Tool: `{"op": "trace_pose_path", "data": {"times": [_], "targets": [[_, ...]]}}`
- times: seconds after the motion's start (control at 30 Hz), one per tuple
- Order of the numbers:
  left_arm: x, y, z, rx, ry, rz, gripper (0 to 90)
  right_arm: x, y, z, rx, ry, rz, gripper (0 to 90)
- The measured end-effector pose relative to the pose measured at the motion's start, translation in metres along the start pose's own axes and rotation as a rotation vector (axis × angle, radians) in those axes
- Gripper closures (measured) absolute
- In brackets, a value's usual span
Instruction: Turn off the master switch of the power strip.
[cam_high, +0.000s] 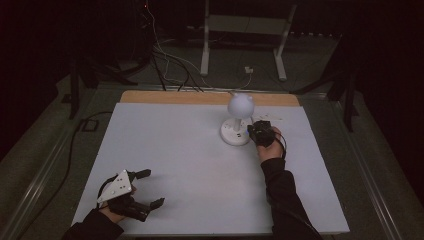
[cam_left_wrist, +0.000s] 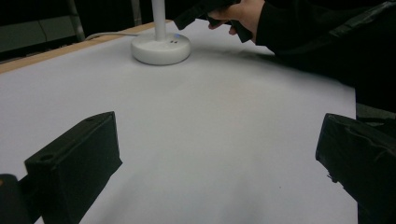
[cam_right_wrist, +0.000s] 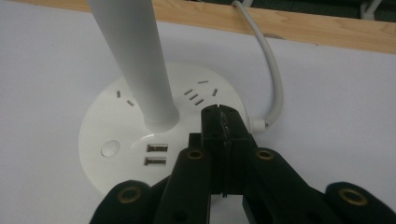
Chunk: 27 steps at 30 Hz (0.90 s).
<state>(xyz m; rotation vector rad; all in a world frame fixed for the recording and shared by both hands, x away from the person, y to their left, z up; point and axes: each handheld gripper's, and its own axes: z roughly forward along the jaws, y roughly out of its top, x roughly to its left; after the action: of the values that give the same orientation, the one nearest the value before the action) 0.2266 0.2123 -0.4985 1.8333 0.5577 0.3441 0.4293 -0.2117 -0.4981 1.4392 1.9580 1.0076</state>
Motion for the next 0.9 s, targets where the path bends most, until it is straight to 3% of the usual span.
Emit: {"op": "trace_pose_path", "data": {"times": [0.53,0.9], "targets": [[0.0,0.0,0.0,0.001,-0.001,0.001,0.4,0.004,-0.007,0.009,-0.01,-0.015,-0.016,89.9],[0.0,0.0,0.001,0.005,-0.001,0.002,0.4,0.008,-0.012,0.01,-0.027,-0.039,-0.074,90.0]]}}
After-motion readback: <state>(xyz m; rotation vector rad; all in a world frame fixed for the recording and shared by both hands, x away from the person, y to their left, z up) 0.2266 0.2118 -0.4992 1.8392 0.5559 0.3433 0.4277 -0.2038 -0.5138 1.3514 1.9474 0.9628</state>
